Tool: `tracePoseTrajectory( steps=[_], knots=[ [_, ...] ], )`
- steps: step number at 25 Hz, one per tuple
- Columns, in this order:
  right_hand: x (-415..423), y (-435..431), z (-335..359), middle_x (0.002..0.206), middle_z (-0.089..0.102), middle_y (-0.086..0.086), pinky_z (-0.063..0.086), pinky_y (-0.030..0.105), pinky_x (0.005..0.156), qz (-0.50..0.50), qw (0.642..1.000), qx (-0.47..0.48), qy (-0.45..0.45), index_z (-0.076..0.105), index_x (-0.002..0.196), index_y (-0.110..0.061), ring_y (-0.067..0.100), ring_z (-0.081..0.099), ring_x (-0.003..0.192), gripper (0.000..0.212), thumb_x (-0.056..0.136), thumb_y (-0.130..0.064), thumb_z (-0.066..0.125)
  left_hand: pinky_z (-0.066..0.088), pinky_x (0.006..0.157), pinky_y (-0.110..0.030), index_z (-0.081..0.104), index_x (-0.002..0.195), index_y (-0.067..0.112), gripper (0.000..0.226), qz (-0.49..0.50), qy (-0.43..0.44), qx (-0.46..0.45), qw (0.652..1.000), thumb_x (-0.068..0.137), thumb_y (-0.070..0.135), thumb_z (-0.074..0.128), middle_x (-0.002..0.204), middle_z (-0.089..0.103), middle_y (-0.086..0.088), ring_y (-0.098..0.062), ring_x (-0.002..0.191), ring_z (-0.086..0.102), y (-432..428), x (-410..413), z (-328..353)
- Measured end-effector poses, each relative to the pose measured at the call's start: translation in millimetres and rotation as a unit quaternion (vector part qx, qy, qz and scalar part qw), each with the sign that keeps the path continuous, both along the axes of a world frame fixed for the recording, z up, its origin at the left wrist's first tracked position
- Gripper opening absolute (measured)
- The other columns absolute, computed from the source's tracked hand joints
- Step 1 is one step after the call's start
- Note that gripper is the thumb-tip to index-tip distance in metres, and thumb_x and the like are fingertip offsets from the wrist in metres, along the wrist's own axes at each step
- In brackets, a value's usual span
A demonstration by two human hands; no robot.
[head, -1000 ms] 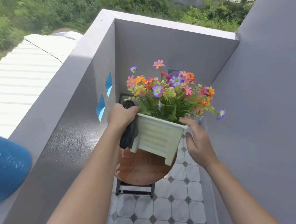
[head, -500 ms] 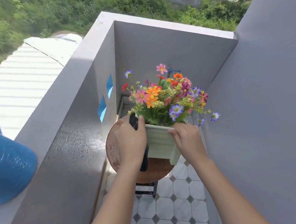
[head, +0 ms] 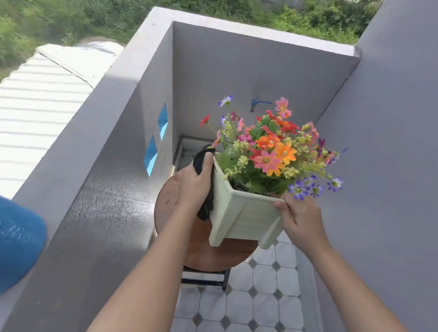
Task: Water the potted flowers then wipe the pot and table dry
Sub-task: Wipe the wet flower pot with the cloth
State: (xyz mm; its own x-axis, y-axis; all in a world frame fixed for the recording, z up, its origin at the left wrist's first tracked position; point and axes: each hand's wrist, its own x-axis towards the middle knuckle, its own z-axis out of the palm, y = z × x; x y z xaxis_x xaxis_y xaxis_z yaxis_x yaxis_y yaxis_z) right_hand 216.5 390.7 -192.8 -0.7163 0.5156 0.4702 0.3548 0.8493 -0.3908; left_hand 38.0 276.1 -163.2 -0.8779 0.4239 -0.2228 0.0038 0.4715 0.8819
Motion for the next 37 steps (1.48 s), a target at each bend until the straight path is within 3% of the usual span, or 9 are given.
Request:
tracePoseTrajectory(
  steps=[6,9,15,18,21,24,32,35,37],
  knots=[
    [-2.6,5.1,-1.8,0.053,0.033,-0.005,0.015,0.023,0.053,-0.023,0.999,-0.025,0.008,0.045,0.062,-0.007,0.018,0.035,0.05,0.065,0.096,-0.056,0.019,0.049,0.08,-0.04,0.06,0.077,0.005,0.058,0.057,-0.087,-0.038,0.994,0.093,0.055,0.035,0.083,0.065,-0.015,-0.032,0.084,0.06,-6.6,9.7,-59.4],
    [-7.9,10.3,3.1,0.053,0.026,-0.012,0.012,0.021,0.056,-0.013,0.999,-0.026,0.014,0.045,0.061,-0.007,0.015,0.031,0.051,0.063,0.096,-0.053,0.021,0.045,0.067,-0.038,0.052,0.061,0.01,0.055,0.055,-0.056,0.015,0.997,0.094,0.051,0.038,0.066,0.06,-0.01,-0.029,0.071,0.057,-21.0,34.9,-55.3],
    [-15.6,15.5,5.4,0.057,0.026,-0.017,0.015,0.018,0.06,0.025,0.999,-0.037,0.003,0.044,0.064,-0.015,0.004,0.024,0.061,0.055,0.096,-0.054,0.023,0.031,0.064,-0.03,0.06,0.077,0.015,0.045,0.068,0.061,0.077,0.993,0.098,0.045,0.034,0.066,0.058,0.001,-0.013,0.065,0.053,-5.9,37.3,-5.6],
    [-15.8,14.6,2.3,0.059,0.029,-0.014,0.016,0.021,0.059,0.024,0.999,-0.029,-0.003,0.047,0.065,-0.011,0.005,0.024,0.061,0.059,0.095,-0.055,0.022,0.04,0.076,-0.033,0.056,0.078,0.01,0.051,0.094,-0.017,0.028,0.995,0.097,0.049,0.03,0.084,0.063,-0.01,-0.028,0.083,0.057,11.5,9.7,-7.3],
    [-15.5,11.0,3.9,0.056,0.026,-0.016,0.016,0.024,0.059,0.036,0.998,-0.039,-0.014,0.042,0.067,-0.02,0.005,0.022,0.062,0.05,0.095,-0.056,0.021,0.044,0.096,-0.042,0.055,0.115,0.001,0.067,0.058,-0.121,-0.046,0.99,0.089,0.06,0.037,0.118,0.058,-0.017,-0.034,0.107,0.054,21.6,-26.7,-22.2],
    [-20.7,8.7,3.3,0.056,0.024,-0.02,0.016,0.026,0.059,0.046,0.998,-0.037,-0.017,0.032,0.07,-0.031,0.005,0.022,0.061,0.037,0.095,-0.055,0.021,0.047,0.093,-0.04,0.05,0.123,0.005,0.067,0.01,-0.186,-0.046,0.981,0.078,0.055,0.056,0.118,0.055,-0.013,-0.031,0.104,0.055,24.4,-48.3,-19.9],
    [-5.5,-14.2,1.8,0.099,0.055,0.0,0.036,0.03,0.092,0.001,0.987,-0.146,-0.067,0.056,0.105,-0.008,0.016,0.044,0.099,0.053,0.086,-0.054,0.039,0.046,0.093,-0.045,0.053,0.116,-0.007,0.04,-0.057,-0.069,-0.129,0.988,0.087,0.021,0.046,0.129,0.05,-0.029,-0.041,0.116,0.052,24.2,-60.1,-13.8],
    [-3.7,-37.7,4.1,0.093,0.043,-0.018,0.032,0.006,0.081,-0.038,0.98,-0.192,0.038,0.045,0.094,-0.019,0.003,0.039,0.087,0.029,0.082,-0.045,0.051,0.047,0.088,-0.043,0.06,0.107,-0.005,0.036,-0.071,-0.049,-0.126,0.988,0.089,0.025,0.051,0.118,0.058,-0.029,-0.041,0.107,0.056,21.7,-61.8,-21.5],
    [-4.4,-46.8,4.9,0.098,0.049,-0.017,0.037,0.009,0.087,-0.106,0.953,-0.247,0.139,0.046,0.097,-0.025,0.0,0.047,0.094,0.02,0.084,-0.034,0.057,0.047,0.082,-0.041,0.061,0.103,-0.005,0.035,-0.07,-0.049,-0.114,0.99,0.09,0.026,0.052,0.113,0.06,-0.027,-0.041,0.104,0.056,21.6,-62.5,-27.1]
  ],
)
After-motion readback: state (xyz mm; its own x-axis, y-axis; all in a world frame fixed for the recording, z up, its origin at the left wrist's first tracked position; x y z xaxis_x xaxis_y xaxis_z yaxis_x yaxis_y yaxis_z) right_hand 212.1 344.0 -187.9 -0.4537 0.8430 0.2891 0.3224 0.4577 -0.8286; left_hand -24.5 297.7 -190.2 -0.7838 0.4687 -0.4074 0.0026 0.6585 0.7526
